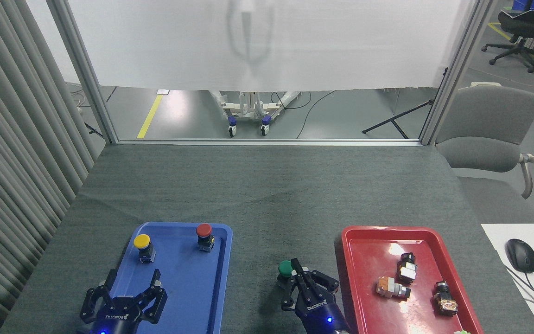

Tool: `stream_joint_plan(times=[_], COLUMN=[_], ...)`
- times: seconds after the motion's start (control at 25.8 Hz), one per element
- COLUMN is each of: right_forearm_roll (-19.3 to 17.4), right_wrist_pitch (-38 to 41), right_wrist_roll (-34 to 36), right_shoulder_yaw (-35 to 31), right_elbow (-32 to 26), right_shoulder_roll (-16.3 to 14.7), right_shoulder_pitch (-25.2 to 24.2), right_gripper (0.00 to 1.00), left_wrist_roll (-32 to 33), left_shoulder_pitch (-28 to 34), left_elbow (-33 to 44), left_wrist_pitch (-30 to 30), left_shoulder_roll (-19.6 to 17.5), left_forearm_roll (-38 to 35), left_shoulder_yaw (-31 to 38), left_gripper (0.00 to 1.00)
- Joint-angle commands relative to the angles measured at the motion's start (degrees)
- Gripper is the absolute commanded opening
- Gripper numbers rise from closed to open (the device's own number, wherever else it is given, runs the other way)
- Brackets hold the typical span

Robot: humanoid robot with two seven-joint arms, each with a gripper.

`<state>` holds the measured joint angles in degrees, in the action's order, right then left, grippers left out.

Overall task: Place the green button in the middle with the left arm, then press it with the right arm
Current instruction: 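Withdraw the left hand back over the blue tray, then move the right hand over the green button and press down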

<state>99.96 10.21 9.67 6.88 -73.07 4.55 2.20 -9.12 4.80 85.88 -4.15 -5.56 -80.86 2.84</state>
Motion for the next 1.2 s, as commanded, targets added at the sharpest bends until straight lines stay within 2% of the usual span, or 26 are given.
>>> stream_joint_plan(times=[0.0, 0.19, 0.47, 0.89, 0.93, 1.01, 1.05, 1.16], right_forearm_roll=[0.0, -0.1, -0.6, -3.7, -3.8, -4.3, -4.4, -4.5], right_wrist_pitch=[-0.1, -0.1, -0.1, -0.1, -0.1, -0.2, -0.1, -0.1], right_wrist_roll=[-2.4, -6.2, -8.7, -2.0, -1.2, 0.9, 2.1, 5.4], right_shoulder_yaw=[0.1, 0.1, 0.0, -0.8, -1.0, -2.8, -3.8, -6.1], right_elbow=[1.7, 3.5, 4.2, -1.8, -2.2, -2.7, -3.0, -3.3], right_shoulder_roll=[0.1, 0.2, 0.1, 0.0, -0.2, -0.8, -0.8, -0.9], right_shoulder_pitch=[1.2, 2.1, 2.1, 2.2, 2.2, 2.0, 1.8, 0.8], right_gripper=[0.0, 0.0, 0.0, 0.0, 0.03, 0.21, 0.34, 1.0], left_wrist_roll=[0.2, 0.2, 1.4, 1.4, 1.4, 1.4, 1.4, 1.4], left_shoulder_pitch=[-0.2, -0.4, -0.7, 1.1, 1.2, 1.3, 1.4, 1.4], left_elbow=[0.1, 0.2, 1.0, 3.5, 3.6, 3.9, 3.9, 3.9], left_wrist_pitch=[-0.2, -1.7, -2.2, -3.0, -3.1, -3.1, -2.9, -2.6], left_shoulder_roll=[-2.3, -6.3, -6.9, -9.1, -9.1, -9.1, -9.1, -9.1], left_forearm_roll=[0.1, 0.3, 0.3, 0.4, 0.4, 0.4, 0.4, 0.4], left_shoulder_yaw=[0.1, 0.0, 0.0, -0.1, -0.1, 0.0, 0.0, 0.0], left_gripper=[1.0, 1.0, 1.0, 1.0, 1.0, 1.0, 1.0, 1.0])
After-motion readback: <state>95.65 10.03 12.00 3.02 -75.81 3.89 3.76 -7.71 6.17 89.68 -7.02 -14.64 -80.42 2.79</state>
